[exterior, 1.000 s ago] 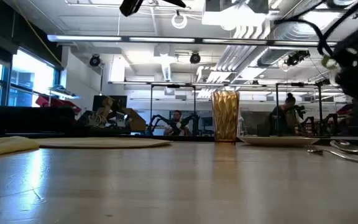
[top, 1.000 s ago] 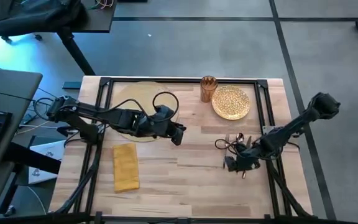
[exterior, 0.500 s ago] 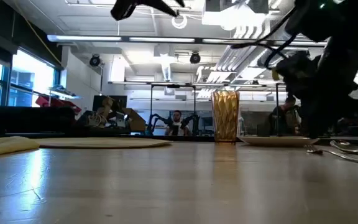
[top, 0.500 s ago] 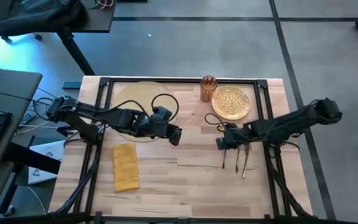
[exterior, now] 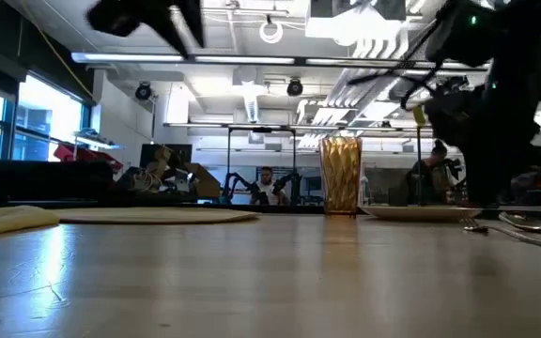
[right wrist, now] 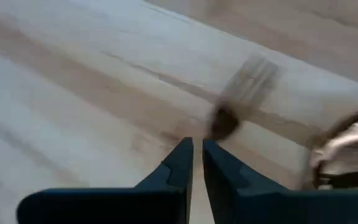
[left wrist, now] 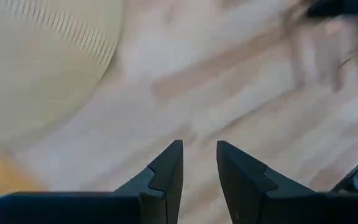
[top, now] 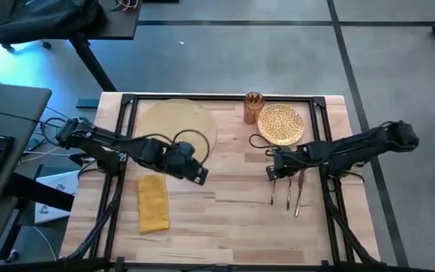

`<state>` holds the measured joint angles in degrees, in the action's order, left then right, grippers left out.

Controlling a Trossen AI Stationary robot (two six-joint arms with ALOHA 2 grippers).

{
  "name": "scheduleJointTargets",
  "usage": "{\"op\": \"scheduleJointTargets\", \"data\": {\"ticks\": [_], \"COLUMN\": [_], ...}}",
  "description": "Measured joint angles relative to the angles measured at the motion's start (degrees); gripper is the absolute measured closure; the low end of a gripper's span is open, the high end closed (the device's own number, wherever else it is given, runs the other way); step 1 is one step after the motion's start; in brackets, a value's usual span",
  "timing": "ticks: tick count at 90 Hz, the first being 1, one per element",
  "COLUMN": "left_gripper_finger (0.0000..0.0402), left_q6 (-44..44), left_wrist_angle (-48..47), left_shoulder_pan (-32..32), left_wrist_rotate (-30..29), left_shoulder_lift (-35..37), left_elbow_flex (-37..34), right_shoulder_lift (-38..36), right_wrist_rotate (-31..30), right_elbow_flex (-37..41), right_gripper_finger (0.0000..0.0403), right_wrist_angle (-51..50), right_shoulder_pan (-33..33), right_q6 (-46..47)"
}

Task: Set table place
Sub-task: Fold the yellow table napkin

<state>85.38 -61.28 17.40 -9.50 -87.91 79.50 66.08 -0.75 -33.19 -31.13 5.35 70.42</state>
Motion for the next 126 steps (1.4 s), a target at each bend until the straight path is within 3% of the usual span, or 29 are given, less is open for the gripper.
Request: {"op": "scheduleJointTargets", "data": {"ticks": [12, 29, 46, 68, 87, 106, 126], "left_gripper_finger": [0.0314, 0.0286, 0.026, 0.0224, 0.0216, 0.0243, 0.0274], "left_q6": [8.7, 11.6, 12.3, 7.6, 0.3, -3.5, -11.5], "left_wrist_angle": [-7.8, -3.1, 2.1, -7.0, -7.5, -5.9, -4.8], "left_shoulder_pan": [3.6, 8.6, 11.1, 3.2, -7.3, -13.3, -18.5], "left_wrist_rotate": [12.5, 31.2, 38.3, 30.7, 25.2, 17.8, 18.0], "left_shoulder_lift": [-0.1, -0.1, 0.9, 10.3, 17.0, 14.4, 6.1], "left_elbow_flex": [-5.7, -17.1, -26.3, -31.3, -39.4, -39.8, -40.0], "right_shoulder_lift": [-1.8, -1.3, -1.2, -1.2, -1.2, -1.2, -1.2], "right_wrist_rotate": [-2.1, -4.3, -4.6, -4.1, -4.0, -3.9, -4.0], "right_elbow_flex": [-4.7, -9.6, -9.9, -9.9, -9.9, -9.9, -9.9], "right_gripper_finger": [0.0383, 0.0383, 0.0383, 0.0383, 0.0383, 0.0383, 0.0383], "right_wrist_angle": [0.5, 2.3, 1.9, 0.9, 0.9, 1.2, 1.9], "right_shoulder_pan": [0.4, -0.1, -0.1, -0.1, -0.1, -0.1, -0.1], "right_q6": [-6.6, -15.7, -16.8, -17.1, -18.0, -16.5, -14.7]}}
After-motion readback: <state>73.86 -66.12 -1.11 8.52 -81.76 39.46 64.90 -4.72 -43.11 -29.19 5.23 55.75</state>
